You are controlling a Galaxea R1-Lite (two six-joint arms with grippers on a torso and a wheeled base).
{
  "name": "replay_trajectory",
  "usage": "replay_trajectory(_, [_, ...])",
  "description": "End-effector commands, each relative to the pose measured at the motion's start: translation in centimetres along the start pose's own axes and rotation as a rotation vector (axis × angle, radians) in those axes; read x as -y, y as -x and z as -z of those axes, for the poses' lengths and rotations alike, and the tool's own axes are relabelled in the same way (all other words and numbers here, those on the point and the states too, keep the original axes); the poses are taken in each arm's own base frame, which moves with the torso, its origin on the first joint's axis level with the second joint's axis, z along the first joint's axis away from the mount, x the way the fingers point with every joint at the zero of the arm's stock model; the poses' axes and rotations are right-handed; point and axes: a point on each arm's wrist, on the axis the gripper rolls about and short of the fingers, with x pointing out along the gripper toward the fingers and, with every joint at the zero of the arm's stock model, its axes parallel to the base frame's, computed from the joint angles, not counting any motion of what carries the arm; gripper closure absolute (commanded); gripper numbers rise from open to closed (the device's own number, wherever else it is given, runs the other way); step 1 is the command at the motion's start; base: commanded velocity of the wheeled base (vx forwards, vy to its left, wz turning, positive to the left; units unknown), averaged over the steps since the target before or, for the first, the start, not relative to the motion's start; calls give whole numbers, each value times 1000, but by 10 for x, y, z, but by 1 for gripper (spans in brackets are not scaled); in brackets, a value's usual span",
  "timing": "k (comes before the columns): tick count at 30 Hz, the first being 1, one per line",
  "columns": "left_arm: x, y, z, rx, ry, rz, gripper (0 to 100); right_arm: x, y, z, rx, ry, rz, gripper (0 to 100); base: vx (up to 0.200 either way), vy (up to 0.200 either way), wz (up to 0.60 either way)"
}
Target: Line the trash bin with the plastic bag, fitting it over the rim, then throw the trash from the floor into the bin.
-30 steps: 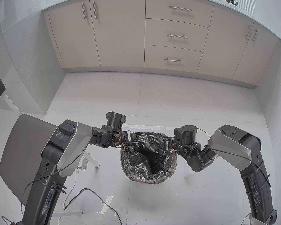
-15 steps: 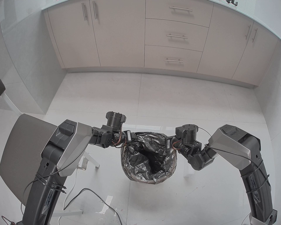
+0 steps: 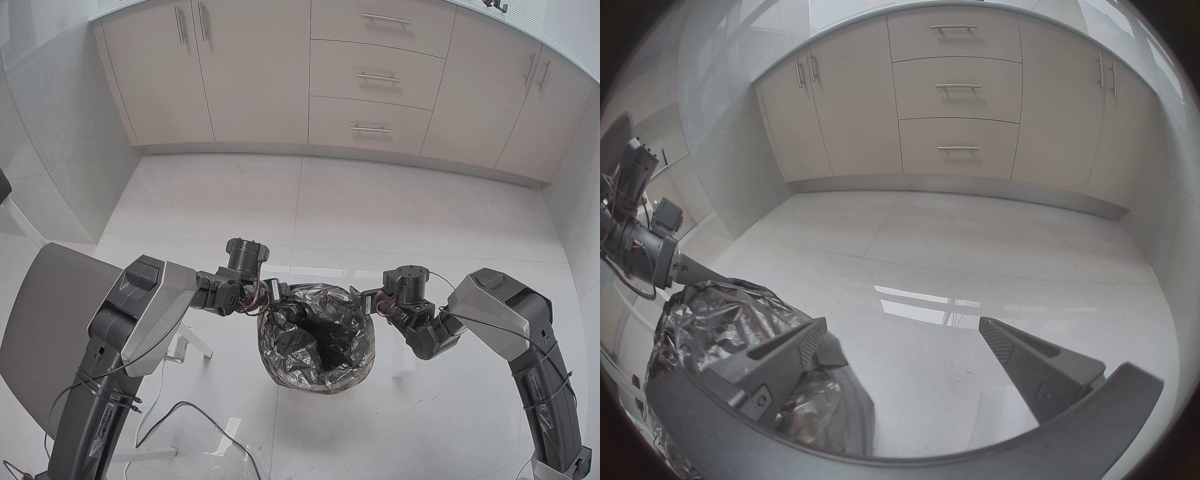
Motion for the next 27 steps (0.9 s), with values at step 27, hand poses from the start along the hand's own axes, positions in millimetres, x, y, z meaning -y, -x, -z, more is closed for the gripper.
replay_trajectory(27, [16, 75, -16, 20, 53, 24, 0, -9, 42, -33, -9, 12, -78, 0, 0, 0, 0])
